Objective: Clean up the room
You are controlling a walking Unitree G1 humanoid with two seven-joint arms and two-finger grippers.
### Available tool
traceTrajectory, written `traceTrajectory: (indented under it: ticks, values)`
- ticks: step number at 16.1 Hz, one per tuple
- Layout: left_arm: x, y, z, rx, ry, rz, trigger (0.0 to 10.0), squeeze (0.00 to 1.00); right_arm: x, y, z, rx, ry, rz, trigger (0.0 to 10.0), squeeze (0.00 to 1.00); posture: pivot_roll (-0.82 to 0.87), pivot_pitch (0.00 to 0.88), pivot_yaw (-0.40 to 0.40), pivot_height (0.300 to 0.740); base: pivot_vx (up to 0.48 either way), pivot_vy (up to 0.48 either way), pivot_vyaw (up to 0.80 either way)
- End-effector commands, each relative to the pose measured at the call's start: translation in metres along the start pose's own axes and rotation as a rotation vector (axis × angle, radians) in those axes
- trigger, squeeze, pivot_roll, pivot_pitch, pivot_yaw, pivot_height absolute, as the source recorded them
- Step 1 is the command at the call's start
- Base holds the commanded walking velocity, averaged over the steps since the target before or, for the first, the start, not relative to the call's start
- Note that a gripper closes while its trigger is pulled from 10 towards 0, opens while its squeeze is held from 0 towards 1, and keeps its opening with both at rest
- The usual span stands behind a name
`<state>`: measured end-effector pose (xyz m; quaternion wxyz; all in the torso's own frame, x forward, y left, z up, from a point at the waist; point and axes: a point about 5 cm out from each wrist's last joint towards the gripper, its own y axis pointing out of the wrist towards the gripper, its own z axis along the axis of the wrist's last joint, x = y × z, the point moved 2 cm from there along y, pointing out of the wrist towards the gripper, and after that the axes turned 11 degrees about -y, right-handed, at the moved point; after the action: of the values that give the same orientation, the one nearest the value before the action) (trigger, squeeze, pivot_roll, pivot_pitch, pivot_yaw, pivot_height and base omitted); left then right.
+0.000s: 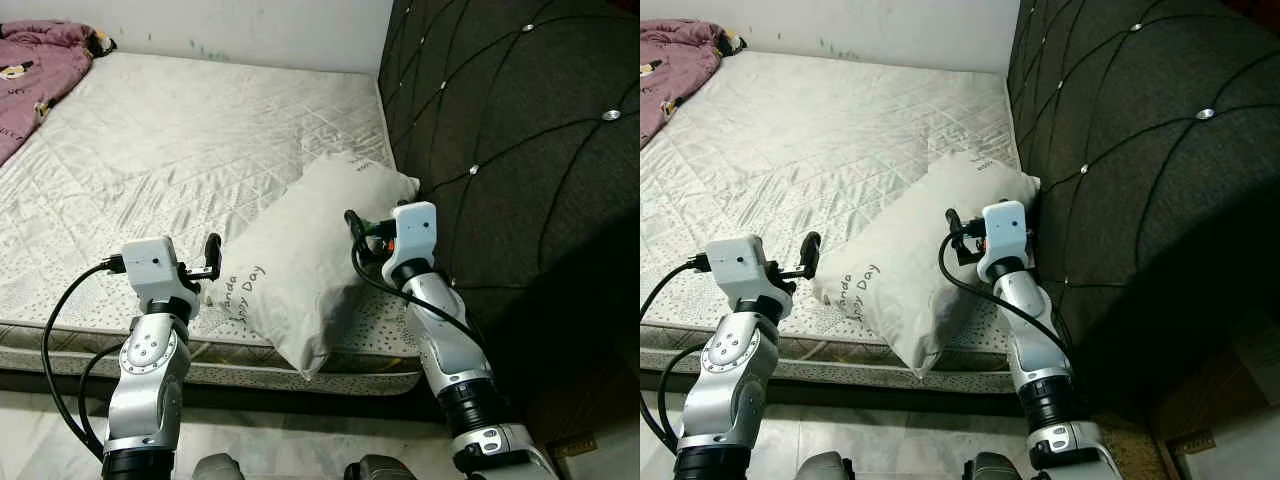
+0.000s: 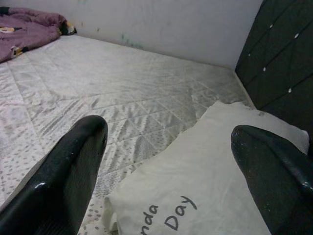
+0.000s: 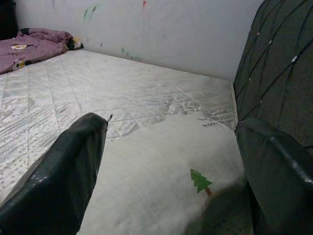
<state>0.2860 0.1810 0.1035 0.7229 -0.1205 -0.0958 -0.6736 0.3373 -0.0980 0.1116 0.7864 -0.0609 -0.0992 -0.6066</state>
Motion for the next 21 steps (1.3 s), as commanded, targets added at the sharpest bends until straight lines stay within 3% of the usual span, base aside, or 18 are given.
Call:
traceTrajectory:
  ticks: [1, 5, 18, 21]
  values:
    - [0.002, -0.001, 0.002, 0.000, 0.001, -0.011, 10.0, 0.00, 0.001, -0.001, 0.004, 0.010, 0.002, 0.005, 10.0, 0.00, -0.04, 0.000, -0.040, 0.685, 0.000, 0.000, 0.00]
    - [0.002, -0.001, 0.002, -0.003, -0.002, -0.009, 10.0, 0.00, 0.000, 0.000, 0.004, 0.009, 0.005, 0.011, 10.0, 0.00, -0.04, 0.000, -0.041, 0.645, 0.000, 0.000, 0.00]
    - [0.004, -0.001, 0.006, 0.022, -0.027, -0.018, 10.0, 0.00, -0.003, 0.001, 0.005, 0.007, 0.012, 0.052, 10.0, 0.00, -0.04, 0.000, -0.051, 0.645, 0.000, 0.000, 0.00]
    - [0.004, -0.004, 0.007, 0.025, -0.023, -0.018, 10.0, 0.00, -0.013, -0.004, 0.014, 0.024, 0.044, 0.124, 10.0, 0.00, -0.03, 0.000, -0.052, 0.645, 0.281, 0.000, 0.00]
